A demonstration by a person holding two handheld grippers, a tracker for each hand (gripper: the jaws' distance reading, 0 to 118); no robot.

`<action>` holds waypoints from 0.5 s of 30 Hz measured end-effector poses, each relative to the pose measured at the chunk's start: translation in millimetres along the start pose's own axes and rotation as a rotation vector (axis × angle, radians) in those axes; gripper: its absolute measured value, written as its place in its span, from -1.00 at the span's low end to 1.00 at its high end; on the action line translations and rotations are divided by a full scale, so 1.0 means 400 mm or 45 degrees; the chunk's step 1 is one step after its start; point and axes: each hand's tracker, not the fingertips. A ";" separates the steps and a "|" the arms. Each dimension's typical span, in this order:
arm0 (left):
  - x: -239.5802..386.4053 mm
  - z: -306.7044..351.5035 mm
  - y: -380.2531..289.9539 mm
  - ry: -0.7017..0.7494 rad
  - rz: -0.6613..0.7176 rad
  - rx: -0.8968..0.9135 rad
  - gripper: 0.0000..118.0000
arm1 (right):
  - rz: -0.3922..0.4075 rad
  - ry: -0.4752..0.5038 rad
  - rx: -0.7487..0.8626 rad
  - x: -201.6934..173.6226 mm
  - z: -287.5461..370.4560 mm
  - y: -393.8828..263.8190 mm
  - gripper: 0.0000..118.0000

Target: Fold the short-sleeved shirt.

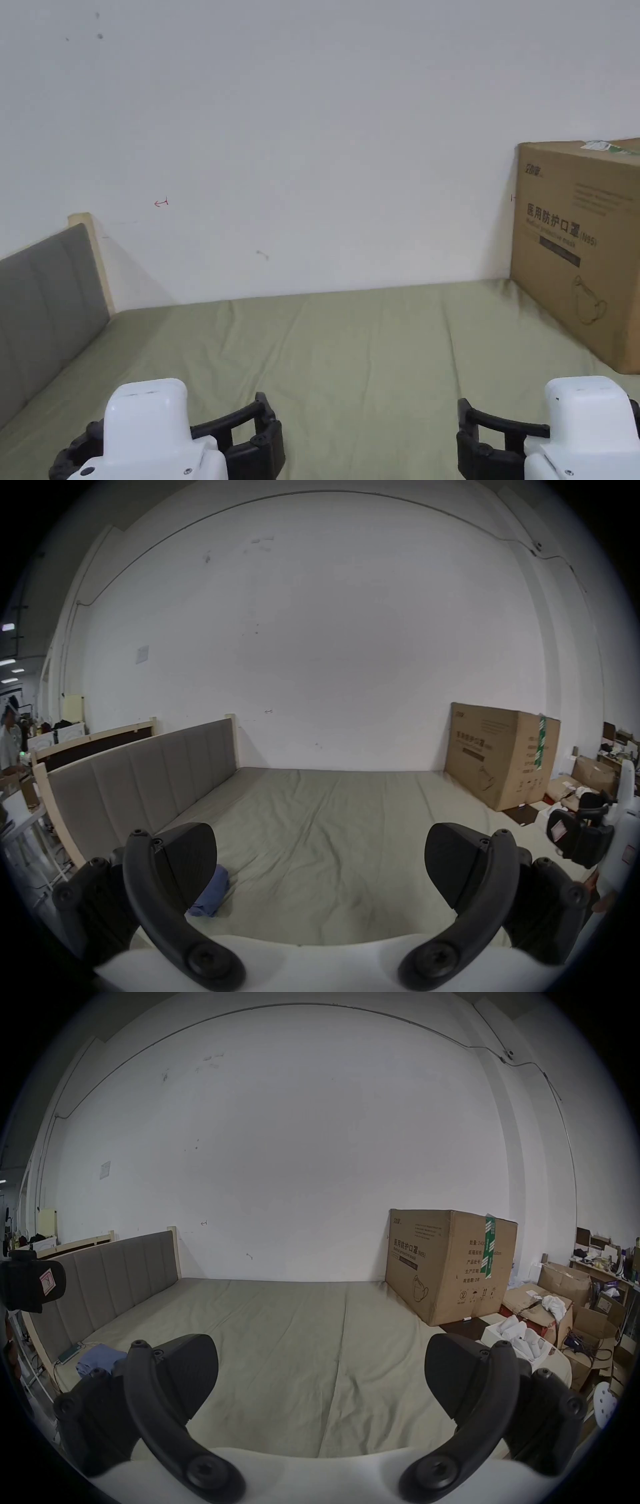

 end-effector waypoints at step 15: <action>0.009 -0.038 -0.019 -0.039 -0.036 -0.088 1.00 | 0.029 0.007 -0.040 0.006 -0.020 -0.006 1.00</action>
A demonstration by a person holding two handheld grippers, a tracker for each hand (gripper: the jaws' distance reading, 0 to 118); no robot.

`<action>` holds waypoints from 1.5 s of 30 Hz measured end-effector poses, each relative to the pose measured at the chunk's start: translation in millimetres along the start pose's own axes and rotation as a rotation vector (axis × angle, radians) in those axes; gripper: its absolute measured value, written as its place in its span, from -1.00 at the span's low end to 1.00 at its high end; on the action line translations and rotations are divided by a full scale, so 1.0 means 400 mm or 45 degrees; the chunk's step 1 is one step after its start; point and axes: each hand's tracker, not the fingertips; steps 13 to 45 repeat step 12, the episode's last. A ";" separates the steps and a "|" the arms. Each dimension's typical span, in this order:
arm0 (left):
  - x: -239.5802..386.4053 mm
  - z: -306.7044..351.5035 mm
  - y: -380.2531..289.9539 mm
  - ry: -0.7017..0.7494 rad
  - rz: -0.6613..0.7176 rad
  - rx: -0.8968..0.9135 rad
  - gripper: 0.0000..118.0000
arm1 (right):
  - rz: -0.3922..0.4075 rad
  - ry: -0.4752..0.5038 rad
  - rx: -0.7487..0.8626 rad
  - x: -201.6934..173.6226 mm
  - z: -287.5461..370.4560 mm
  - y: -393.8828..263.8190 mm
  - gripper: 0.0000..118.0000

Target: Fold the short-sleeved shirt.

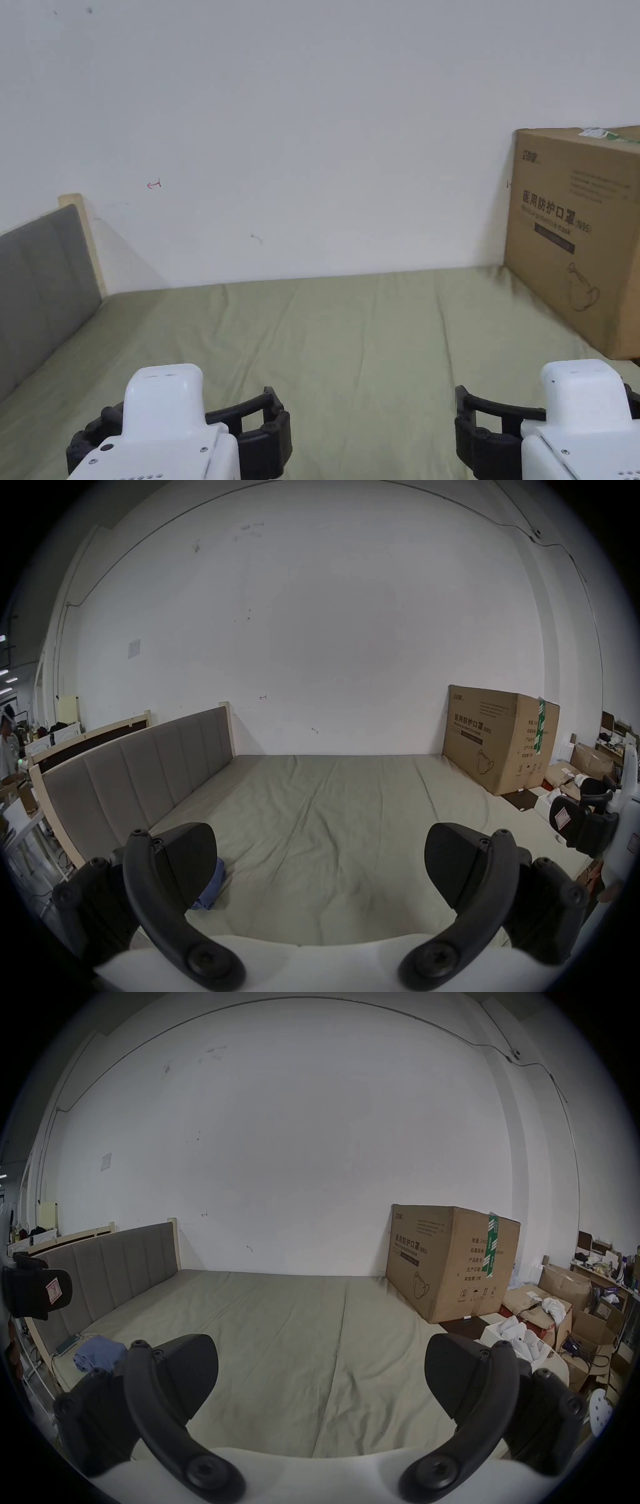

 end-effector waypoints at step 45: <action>0.003 0.015 -0.012 0.022 -0.081 0.138 1.00 | -0.006 0.013 0.005 -0.007 -0.001 -0.006 1.00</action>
